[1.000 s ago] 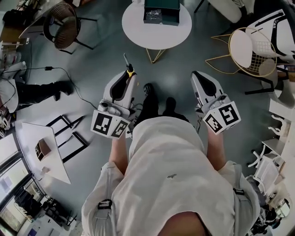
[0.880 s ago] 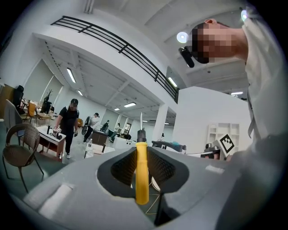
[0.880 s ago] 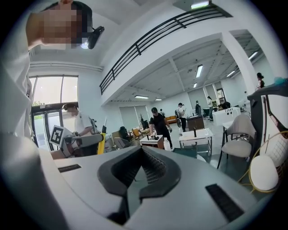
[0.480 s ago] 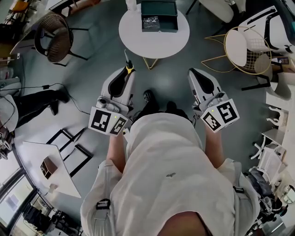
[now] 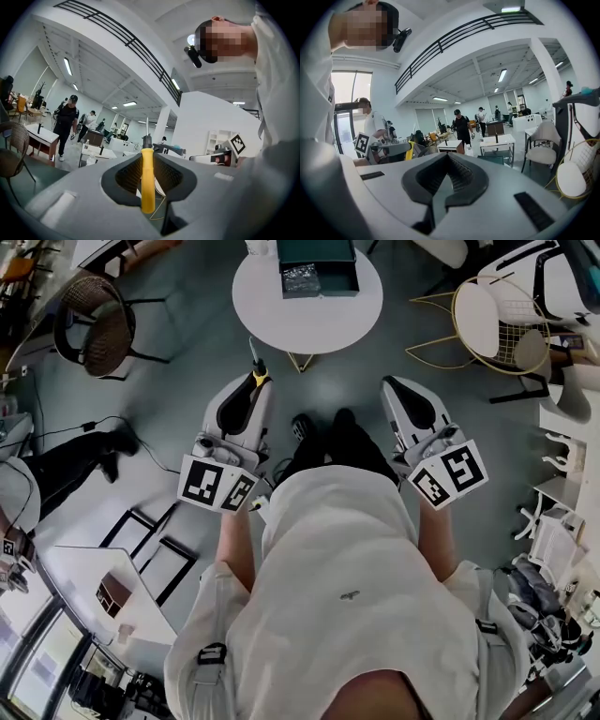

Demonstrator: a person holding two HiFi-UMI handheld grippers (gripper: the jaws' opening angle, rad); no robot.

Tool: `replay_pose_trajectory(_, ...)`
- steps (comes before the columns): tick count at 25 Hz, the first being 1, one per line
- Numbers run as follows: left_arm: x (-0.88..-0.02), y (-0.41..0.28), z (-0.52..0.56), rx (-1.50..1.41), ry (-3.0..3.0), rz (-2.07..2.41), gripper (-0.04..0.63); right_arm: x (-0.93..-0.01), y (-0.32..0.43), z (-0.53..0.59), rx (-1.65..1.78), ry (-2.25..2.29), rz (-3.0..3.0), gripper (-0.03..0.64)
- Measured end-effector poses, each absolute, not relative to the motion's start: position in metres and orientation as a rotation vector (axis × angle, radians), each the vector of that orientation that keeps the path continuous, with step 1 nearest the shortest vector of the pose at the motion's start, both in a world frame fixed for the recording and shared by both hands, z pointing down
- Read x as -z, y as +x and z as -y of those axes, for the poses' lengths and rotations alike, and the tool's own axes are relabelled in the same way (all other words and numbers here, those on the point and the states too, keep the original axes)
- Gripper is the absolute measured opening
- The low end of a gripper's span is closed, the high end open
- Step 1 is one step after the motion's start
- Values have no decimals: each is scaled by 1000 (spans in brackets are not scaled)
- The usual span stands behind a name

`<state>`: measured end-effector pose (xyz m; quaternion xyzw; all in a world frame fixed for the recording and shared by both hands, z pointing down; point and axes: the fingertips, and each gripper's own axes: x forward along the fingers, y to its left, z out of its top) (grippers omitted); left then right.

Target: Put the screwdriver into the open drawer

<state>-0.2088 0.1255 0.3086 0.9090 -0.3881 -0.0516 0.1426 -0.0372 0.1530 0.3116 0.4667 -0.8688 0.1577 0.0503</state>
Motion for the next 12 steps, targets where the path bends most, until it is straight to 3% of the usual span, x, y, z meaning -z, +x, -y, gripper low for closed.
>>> replay_pose_trajectory(12, -310, -171, -88, 91, 2629, 1055, 80, -316, -2, -114, -530, 1482, 2624, 6)
